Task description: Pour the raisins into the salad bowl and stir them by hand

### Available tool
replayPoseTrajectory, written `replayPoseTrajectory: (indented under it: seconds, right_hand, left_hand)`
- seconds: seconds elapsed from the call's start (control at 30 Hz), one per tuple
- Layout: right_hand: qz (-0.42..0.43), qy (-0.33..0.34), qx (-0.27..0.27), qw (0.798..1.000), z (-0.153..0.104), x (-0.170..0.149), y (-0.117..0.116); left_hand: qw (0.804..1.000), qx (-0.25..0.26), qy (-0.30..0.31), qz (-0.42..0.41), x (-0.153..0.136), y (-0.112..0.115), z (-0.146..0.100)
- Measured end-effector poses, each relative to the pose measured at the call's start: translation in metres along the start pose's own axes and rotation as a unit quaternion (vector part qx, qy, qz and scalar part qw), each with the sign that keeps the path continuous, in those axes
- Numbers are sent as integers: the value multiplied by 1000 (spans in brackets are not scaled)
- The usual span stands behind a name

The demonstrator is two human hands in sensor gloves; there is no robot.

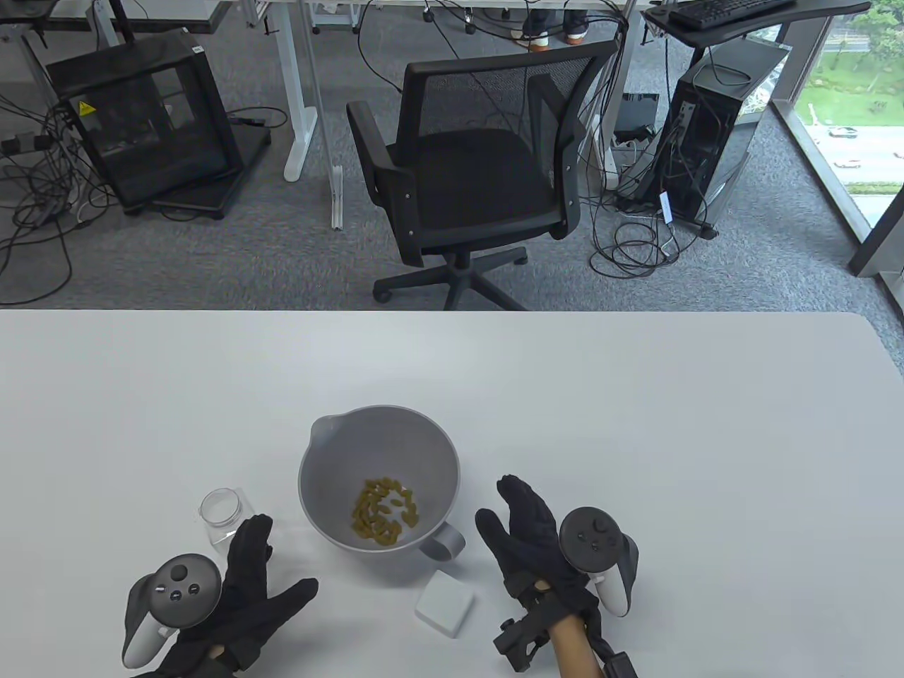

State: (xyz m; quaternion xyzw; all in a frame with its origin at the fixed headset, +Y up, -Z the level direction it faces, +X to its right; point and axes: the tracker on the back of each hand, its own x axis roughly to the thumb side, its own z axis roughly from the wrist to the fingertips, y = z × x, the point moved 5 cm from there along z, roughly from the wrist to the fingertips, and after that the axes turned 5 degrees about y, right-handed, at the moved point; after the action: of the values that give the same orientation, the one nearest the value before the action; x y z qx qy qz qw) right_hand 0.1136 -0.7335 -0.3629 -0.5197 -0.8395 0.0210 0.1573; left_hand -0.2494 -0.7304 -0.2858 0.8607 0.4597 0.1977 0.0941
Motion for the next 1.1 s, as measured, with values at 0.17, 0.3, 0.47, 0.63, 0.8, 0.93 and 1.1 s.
replayPoseTrajectory:
  seconds: [0.17, 0.3, 0.47, 0.63, 0.8, 0.93, 1.1]
  right_hand:
    - [-8, -4, 16, 1000, 1, -1, -7]
    - [-9, -5, 8, 1000, 0, -2, -3]
    - [-5, -12, 11, 1000, 1, -5, -3]
    - [-9, -11, 16, 1000, 1, -5, -5]
    - [-10, -11, 19, 1000, 1, -4, -6]
    - [-10, -10, 18, 1000, 1, -4, -6]
    - [-12, -16, 23, 1000, 1, -7, -8]
  left_hand:
    - [999, 4, 3, 38, 2, -1, -2]
    - [1000, 9, 14, 21, 0, -3, 2]
    - [1000, -8, 7, 12, -6, 2, 3]
    - [1000, -4, 11, 19, -5, 3, 2]
    - [1000, -6, 0, 16, -8, 4, 2]
    - [1000, -6, 8, 16, -6, 4, 2]
    - [1000, -15, 15, 17, -4, 7, 3]
